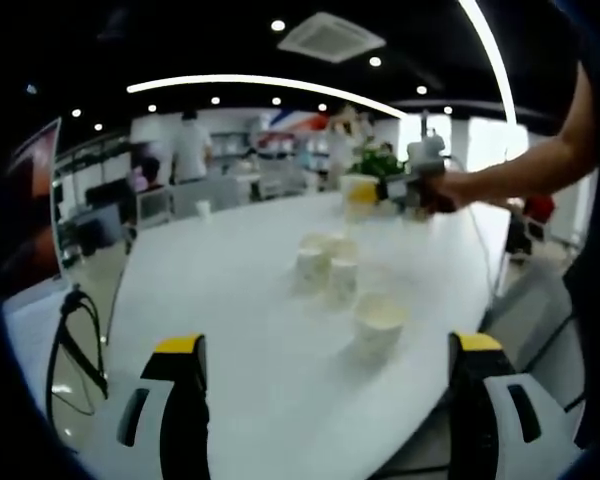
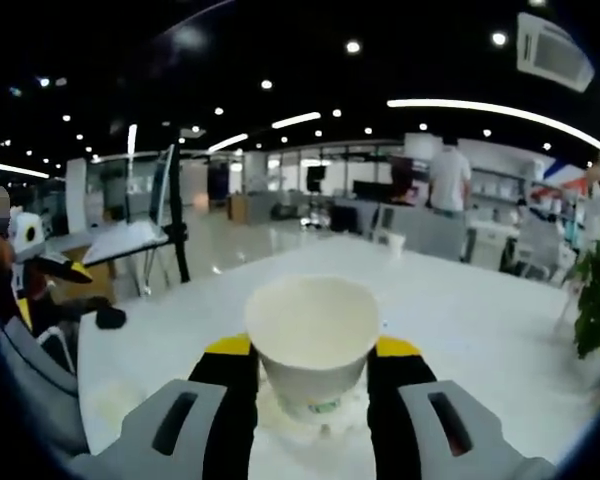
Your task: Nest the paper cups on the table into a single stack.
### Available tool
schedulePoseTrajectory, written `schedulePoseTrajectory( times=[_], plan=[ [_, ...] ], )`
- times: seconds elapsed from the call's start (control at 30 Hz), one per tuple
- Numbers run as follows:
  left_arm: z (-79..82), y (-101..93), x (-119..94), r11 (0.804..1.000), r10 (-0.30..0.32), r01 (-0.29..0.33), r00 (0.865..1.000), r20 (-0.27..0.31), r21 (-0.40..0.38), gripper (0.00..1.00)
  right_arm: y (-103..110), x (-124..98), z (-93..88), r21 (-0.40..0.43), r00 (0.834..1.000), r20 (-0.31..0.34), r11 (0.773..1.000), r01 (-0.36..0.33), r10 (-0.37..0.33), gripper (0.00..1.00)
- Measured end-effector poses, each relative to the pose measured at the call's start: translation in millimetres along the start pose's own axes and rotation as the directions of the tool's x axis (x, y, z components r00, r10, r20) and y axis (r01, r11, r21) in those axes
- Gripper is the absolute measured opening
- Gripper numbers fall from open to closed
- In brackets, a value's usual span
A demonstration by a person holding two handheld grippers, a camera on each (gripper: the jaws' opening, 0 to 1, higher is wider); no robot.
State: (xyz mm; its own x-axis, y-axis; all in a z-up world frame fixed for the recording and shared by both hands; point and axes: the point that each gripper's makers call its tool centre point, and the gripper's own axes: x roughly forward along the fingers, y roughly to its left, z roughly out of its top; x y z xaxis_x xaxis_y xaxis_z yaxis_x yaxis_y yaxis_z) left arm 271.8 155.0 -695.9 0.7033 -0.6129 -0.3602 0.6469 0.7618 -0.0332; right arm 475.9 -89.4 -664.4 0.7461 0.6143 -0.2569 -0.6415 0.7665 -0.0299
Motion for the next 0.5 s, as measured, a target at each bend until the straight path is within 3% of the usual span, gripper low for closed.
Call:
schedulePoseTrajectory(
  times=[0.5],
  plan=[
    [0.5, 5.9, -4.8, 1.0, 0.006, -0.006, 1.0, -0.007, 0.006, 1.0, 30.4, 4.6, 12.3, 0.007, 0.998, 0.021, 0.998, -0.065, 0.065, 0.4]
  ],
)
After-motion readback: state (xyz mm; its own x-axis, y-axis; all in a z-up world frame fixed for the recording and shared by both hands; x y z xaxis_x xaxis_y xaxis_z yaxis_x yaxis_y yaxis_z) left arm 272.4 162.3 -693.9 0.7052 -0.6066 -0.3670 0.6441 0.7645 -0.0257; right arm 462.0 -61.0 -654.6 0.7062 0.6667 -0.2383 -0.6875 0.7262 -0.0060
